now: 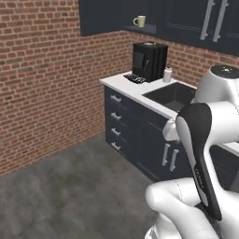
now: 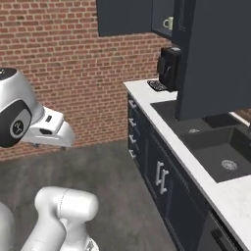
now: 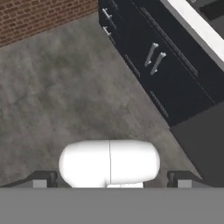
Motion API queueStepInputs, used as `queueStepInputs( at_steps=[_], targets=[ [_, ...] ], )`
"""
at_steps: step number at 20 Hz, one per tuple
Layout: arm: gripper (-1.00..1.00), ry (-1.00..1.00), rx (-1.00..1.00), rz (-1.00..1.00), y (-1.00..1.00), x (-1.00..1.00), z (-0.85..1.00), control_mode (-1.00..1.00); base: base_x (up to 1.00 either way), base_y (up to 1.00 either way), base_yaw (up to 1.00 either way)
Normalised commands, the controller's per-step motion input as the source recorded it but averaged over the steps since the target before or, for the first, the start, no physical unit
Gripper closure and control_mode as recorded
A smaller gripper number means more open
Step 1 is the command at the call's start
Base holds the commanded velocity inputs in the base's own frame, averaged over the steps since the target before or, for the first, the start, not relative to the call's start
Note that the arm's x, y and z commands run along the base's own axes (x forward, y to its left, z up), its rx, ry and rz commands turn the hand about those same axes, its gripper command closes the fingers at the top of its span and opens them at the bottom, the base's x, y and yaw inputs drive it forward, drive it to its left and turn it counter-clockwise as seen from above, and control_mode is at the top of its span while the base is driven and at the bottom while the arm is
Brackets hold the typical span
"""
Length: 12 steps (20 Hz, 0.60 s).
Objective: Gather all objects into one cabinet and sort the glasses and bowls to opposite sides.
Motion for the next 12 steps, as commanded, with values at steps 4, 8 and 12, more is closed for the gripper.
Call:
queueStepInputs(
  at_steps=[4, 8, 12],
  targets=[
    [-1.0, 0.0, 0.0, 0.0, 0.0, 0.0, 0.0, 1.0, 1.0, 0.74, 0.13],
    [-1.0, 0.0, 0.0, 0.0, 0.0, 0.0, 0.0, 1.0, 1.0, 0.58, 0.01],
    [-1.0, 0.0, 0.0, 0.0, 0.0, 0.0, 0.0, 1.0, 1.0, 0.42, -0.03]
  ],
)
